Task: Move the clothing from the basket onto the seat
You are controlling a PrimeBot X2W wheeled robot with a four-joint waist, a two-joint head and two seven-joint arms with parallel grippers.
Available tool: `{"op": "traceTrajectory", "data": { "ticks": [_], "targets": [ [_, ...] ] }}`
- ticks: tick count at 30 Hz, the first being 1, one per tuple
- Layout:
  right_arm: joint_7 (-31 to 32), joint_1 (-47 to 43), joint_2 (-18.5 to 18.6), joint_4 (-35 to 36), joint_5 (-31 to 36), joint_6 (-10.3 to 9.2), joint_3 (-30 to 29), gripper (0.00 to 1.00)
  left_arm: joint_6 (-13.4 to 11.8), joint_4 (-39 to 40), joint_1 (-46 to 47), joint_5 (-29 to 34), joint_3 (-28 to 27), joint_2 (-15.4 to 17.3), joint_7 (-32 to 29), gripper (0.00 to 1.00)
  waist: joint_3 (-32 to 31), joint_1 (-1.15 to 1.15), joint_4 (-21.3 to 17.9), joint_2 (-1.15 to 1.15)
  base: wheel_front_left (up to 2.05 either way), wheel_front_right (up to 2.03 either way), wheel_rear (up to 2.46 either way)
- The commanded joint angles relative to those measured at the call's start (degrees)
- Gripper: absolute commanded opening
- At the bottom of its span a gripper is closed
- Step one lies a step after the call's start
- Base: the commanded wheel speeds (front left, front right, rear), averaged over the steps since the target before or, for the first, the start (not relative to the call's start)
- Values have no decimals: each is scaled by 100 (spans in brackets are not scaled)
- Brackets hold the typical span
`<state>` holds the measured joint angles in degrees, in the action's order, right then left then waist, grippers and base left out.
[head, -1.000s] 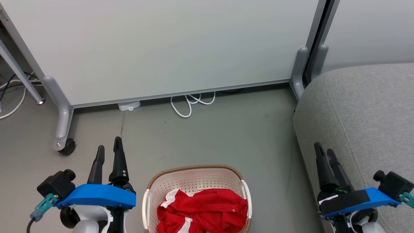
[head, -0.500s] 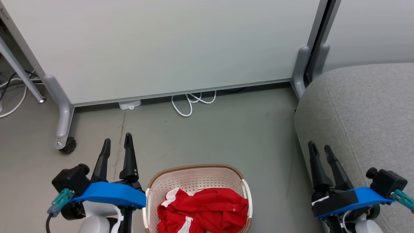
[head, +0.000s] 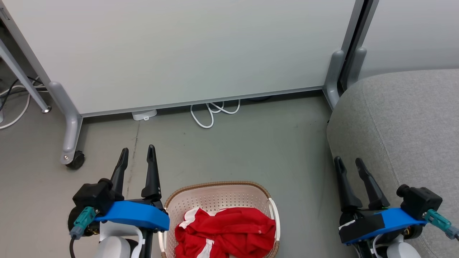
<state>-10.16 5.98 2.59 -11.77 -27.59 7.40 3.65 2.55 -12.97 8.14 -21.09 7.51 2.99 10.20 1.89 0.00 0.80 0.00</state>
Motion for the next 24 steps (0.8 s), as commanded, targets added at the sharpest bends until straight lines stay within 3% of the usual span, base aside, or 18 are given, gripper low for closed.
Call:
{"op": "traceTrajectory", "data": {
  "ticks": [1, 24],
  "targets": [
    [-55, 136, 37, 31, 119, 11, 26, 100, -12, 23, 123, 138, 19, 31, 50, 100, -1, 0, 2, 0, 0, 0, 0],
    [-326, 162, 41, -50, 1154, 13, 218, 100, 100, -90, 165, 1133, 204, 12, 324, 100, 7, 0, 11, 0, 0, 0, 0]
  ]
}}
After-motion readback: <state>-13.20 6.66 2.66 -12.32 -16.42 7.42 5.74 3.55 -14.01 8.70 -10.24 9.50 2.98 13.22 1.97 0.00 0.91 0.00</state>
